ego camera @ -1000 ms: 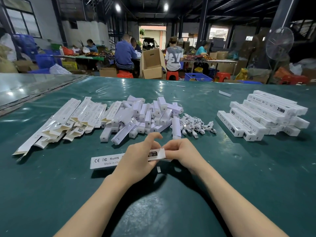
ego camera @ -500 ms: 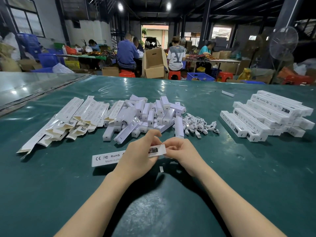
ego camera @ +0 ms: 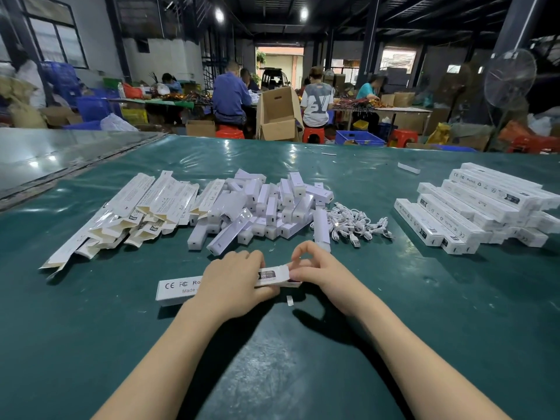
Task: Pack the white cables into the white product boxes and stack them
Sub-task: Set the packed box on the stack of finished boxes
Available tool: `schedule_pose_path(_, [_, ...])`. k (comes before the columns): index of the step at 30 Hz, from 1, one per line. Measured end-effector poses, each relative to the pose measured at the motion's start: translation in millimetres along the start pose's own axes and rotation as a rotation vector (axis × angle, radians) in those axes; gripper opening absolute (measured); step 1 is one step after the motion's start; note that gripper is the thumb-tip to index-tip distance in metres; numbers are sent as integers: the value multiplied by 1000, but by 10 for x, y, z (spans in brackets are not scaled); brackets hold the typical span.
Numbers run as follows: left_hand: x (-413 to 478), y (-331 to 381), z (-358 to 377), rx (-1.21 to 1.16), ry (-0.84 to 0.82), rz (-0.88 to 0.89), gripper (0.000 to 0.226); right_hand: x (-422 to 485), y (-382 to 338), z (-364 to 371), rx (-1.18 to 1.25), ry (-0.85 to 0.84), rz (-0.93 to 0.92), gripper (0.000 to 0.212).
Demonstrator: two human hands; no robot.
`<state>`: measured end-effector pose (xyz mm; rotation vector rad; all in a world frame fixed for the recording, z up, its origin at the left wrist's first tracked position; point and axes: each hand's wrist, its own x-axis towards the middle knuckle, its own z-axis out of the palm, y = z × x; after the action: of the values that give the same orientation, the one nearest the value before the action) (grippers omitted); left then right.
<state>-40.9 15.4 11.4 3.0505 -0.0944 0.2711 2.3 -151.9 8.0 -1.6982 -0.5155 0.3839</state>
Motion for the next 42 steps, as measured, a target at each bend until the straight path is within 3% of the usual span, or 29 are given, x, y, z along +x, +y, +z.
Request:
schedule_pose_path(3, [4,46,2,-125,-16,-8,43,10,33,5,-107,51,-63,31])
schedule_pose_path(8, [-3,73,-60,-254,92,85,27,23,62,-30,-140,301,-127,36])
schedule_pose_path(13, [2,52,-82,-345,15,133,29,4,62,-68,-220,169,-79,19])
schedule_pose_path(16, [2,38,-55,-348,27,123,26,-10,68,-76,-231,174,-76,24])
schedule_pose_path(23, [26,48,65,-299,32,157,28,26,142,34,-656,187,-220,12])
schedule_pose_path(35, [48,102,89,-255,49,178,30,43,111,61,-703,270,-173,14])
schedule_pose_path(42, [13,141,84,-294,52,228,19,11,64,107,-917,190,-183,12])
